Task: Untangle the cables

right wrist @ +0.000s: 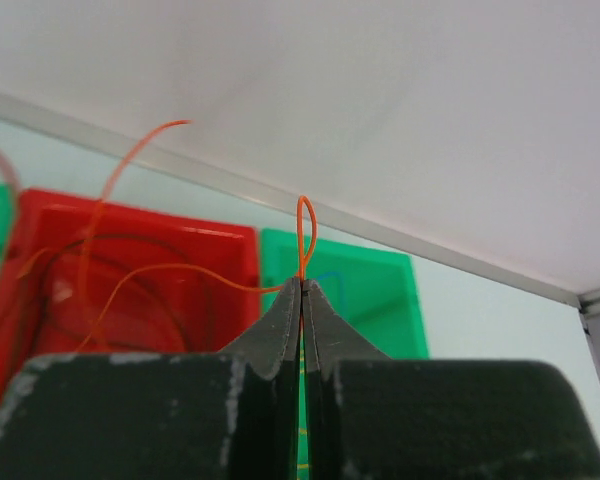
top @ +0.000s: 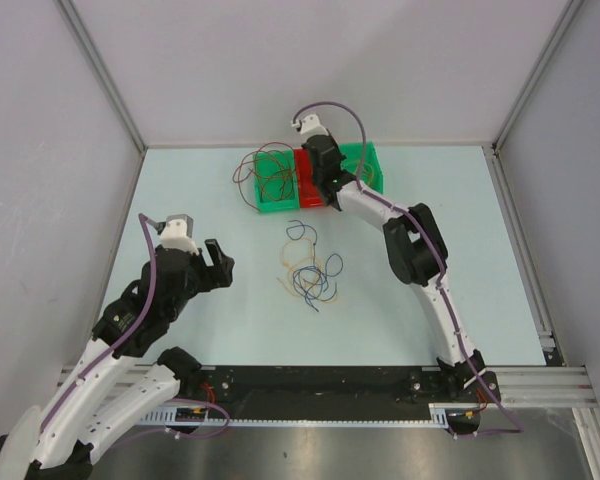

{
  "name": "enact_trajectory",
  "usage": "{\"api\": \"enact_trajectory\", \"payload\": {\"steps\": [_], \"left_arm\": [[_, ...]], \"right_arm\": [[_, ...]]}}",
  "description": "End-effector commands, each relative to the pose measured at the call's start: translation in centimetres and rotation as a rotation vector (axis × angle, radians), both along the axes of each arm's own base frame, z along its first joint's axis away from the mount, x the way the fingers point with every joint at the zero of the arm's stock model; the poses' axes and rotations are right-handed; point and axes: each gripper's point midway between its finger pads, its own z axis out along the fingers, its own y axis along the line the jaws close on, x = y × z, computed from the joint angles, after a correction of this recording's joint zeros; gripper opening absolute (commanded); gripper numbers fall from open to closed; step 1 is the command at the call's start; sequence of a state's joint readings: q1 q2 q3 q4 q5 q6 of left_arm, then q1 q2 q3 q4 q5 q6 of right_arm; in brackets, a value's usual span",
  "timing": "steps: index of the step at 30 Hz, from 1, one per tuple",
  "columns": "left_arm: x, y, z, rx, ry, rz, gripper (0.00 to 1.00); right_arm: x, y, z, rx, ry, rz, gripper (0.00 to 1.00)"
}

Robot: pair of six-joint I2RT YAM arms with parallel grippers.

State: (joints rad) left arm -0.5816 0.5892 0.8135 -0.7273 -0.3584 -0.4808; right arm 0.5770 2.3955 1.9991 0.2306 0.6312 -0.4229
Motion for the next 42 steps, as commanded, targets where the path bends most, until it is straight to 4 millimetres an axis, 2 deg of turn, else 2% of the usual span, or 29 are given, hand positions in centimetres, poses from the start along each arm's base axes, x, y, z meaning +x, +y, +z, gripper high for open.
{"api": "enact_trajectory", "payload": {"steps": [1,5,7,11,13,14,17,18,19,21,22,25,26,28,29,31,32,33,34,35,36,39,40,42], "left_arm": [[0.3,-0.1,0.3,-0.014,-0.011,0.001,0.82],[0.2,-0.1,0.4,-0.015,-0.014,0.001,0.82],[0.2,-0.1,0.4,-0.017,-0.015,0.003,0.82],[0.2,-0.1,0.4,-0.016,-0.015,0.001,0.82],[0.2,-0.1,0.4,-0.017,-0.017,0.001,0.82],[0.2,-0.1,0.4,-0.015,-0.016,0.003,0.82],[0.2,0.0,0.4,-0.016,-0.016,0.005,0.82],[0.2,0.0,0.3,-0.014,-0.014,0.005,0.82],[0.3,-0.1,0.3,-0.013,-0.011,0.006,0.82],[0.3,-0.1,0.3,-0.013,-0.011,0.007,0.82],[0.3,0.0,0.2,-0.009,-0.006,0.009,0.82],[0.5,-0.2,-0.3,-0.001,0.011,0.007,0.82],[0.5,-0.2,-0.4,0.001,0.014,0.008,0.82],[0.7,-0.4,-0.8,0.01,0.034,0.006,0.82],[0.8,-0.5,-0.9,0.012,0.043,0.004,0.82],[0.9,-1.0,-1.6,0.017,0.084,-0.001,0.82],[1.0,-1.4,-1.9,0.006,0.096,-0.007,0.82],[1.1,-2.0,-2.2,-0.016,0.11,-0.02,0.81],[1.3,-3.5,-2.9,-0.05,0.13,-0.066,0.79],[1.4,-4.2,-3.3,-0.071,0.14,-0.082,0.79],[1.4,-5.1,-3.7,-0.098,0.154,-0.102,0.79],[1.8,-8.0,-5.2,-0.13,0.17,-0.161,0.78],[2.2,-8.9,-5.8,-0.127,0.182,-0.175,0.78],[2.3,-10.5,-6.3,-0.125,0.195,-0.212,0.78]], "right_arm": [[-1.3,4.6,0.9,-0.006,-0.039,0.116,0.0],[-1.7,6.2,-1.8,0.006,0.025,0.169,0.0],[-1.7,6.8,-2.0,0.054,0.042,0.189,0.0],[-1.4,6.5,-3.5,0.124,0.127,0.219,0.0],[-1.2,6.6,-3.2,0.178,0.148,0.234,0.0],[-1.1,5.8,-3.5,0.184,0.169,0.22,0.0],[-1.1,5.1,-2.3,0.238,0.18,0.217,0.0],[-1.3,5.1,-1.6,0.252,0.177,0.229,0.04],[-1.7,4.9,-0.3,0.266,0.166,0.234,0.15],[-2.2,4.9,1.1,0.272,0.153,0.244,0.23],[-2.6,4.7,3.0,0.265,0.127,0.251,0.35],[-3.9,5.3,6.0,0.26,0.086,0.264,0.52],[-4.6,5.3,7.9,0.268,0.063,0.272,0.55],[-5.7,5.5,9.5,0.287,0.047,0.28,0.61],[-6.7,5.1,11.2,0.315,0.03,0.284,0.62],[-7.9,4.8,12.3,0.345,0.026,0.288,0.64],[-9.0,4.2,14.7,0.378,-0.006,0.292,0.65],[-9.9,3.7,13.9,0.405,0.021,0.282,0.65],[-10.6,3.3,14.4,0.431,0.013,0.283,0.66],[-11.3,2.9,14.3,0.451,0.019,0.282,0.66],[-12.9,2.0,14.6,0.483,0.023,0.29,0.67],[-15.0,0.8,14.7,0.561,0.03,0.294,0.68],[-16.2,0.0,14.1,0.586,0.056,0.284,0.68],[-17.2,-0.8,13.4,0.602,0.087,0.27,0.68]]}}
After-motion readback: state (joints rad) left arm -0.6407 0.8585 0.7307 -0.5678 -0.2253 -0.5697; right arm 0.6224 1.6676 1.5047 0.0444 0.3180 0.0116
